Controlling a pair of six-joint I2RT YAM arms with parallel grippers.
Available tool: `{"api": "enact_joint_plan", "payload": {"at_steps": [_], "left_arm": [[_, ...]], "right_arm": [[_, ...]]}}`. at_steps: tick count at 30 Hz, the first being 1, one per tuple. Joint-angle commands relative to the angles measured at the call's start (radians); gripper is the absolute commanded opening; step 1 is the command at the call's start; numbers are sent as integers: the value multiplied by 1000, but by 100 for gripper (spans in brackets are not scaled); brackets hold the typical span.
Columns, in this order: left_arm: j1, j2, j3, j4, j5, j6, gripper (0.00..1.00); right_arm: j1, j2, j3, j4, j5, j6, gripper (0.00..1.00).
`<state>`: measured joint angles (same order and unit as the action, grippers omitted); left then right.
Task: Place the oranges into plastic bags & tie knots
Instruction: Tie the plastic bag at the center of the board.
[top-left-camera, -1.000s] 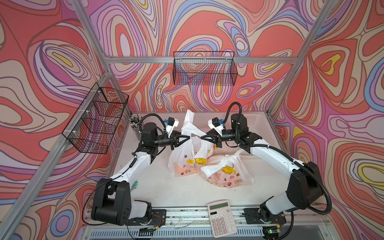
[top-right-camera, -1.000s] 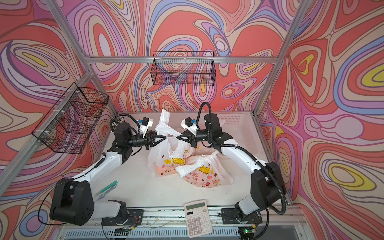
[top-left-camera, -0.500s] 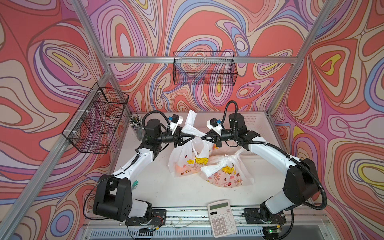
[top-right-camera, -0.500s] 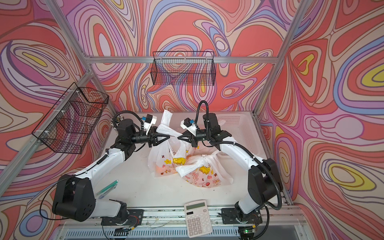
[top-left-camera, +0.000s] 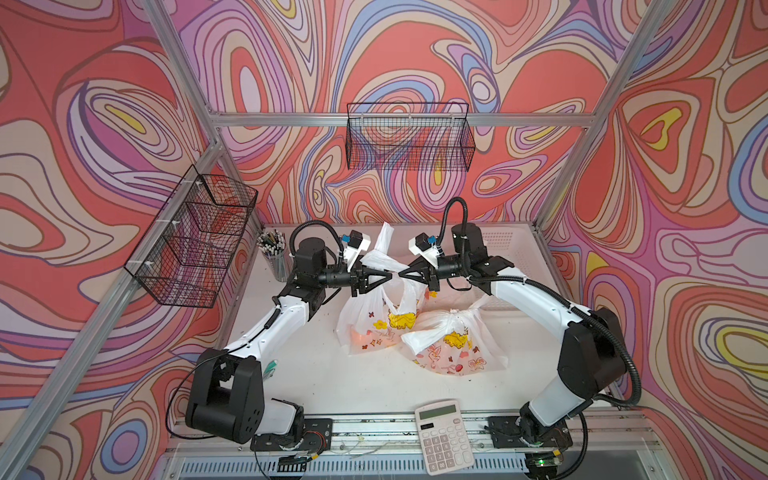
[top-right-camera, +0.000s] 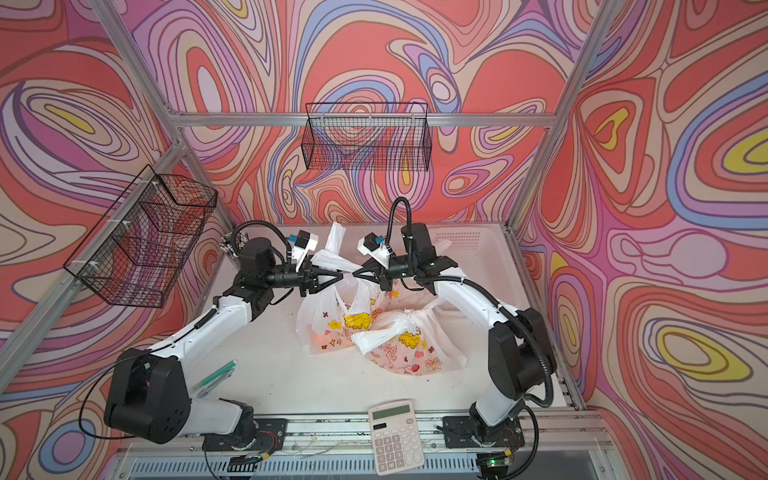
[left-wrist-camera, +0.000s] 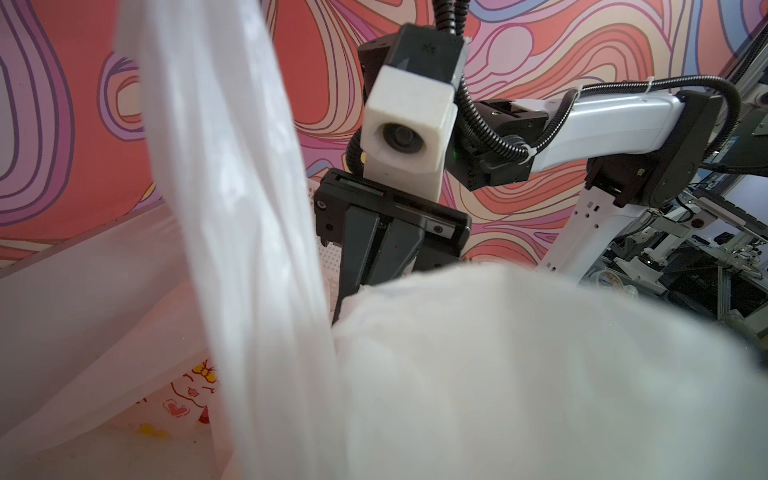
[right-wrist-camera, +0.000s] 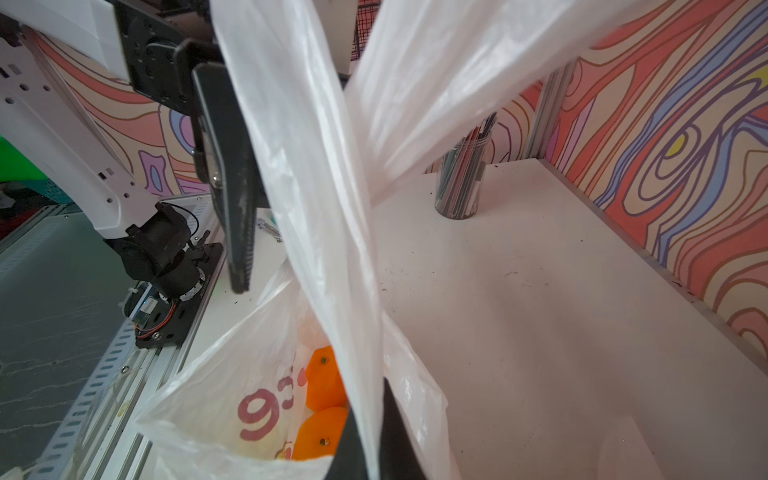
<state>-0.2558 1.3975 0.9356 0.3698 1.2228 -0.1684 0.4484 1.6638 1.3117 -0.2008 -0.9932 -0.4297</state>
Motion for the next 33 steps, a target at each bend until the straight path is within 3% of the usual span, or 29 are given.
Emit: {"api": "enact_joint_plan", "payload": {"at_steps": [1,5,8,12,14,17,21,28,31,33], "left_arm": [[-4,4,31,10,5,7,31],[-4,2,29,-2,-4,15,11],[-5,-8,30,-45,-14,53,0],[-5,-20,28,-80,-14,81,0],[-4,-21,28,-80,-10,79,0],[-4,-24,24,-79,-5,81,0],[-4,-28,19,-77,-2,82,0],[-4,-28,15,-74,-2,86,0],[-3,-28,15,-75,-8,87,0],[-4,-26,12,-63,-11,82,0]], "right_arm": [[13,30,46,-81,-24,-52,0],[10,30,64,-108,-23,-50,0],[-15,-17,32,-53,-36,-8,19],[-74,-95,-49,169,-82,140,58],[-74,-110,-42,225,-70,164,72],[-72,-76,17,317,-90,257,80],[-41,-7,117,353,-107,287,85],[22,91,255,369,-158,300,86],[36,118,276,356,-183,295,77],[36,113,274,332,-189,276,58]]}}
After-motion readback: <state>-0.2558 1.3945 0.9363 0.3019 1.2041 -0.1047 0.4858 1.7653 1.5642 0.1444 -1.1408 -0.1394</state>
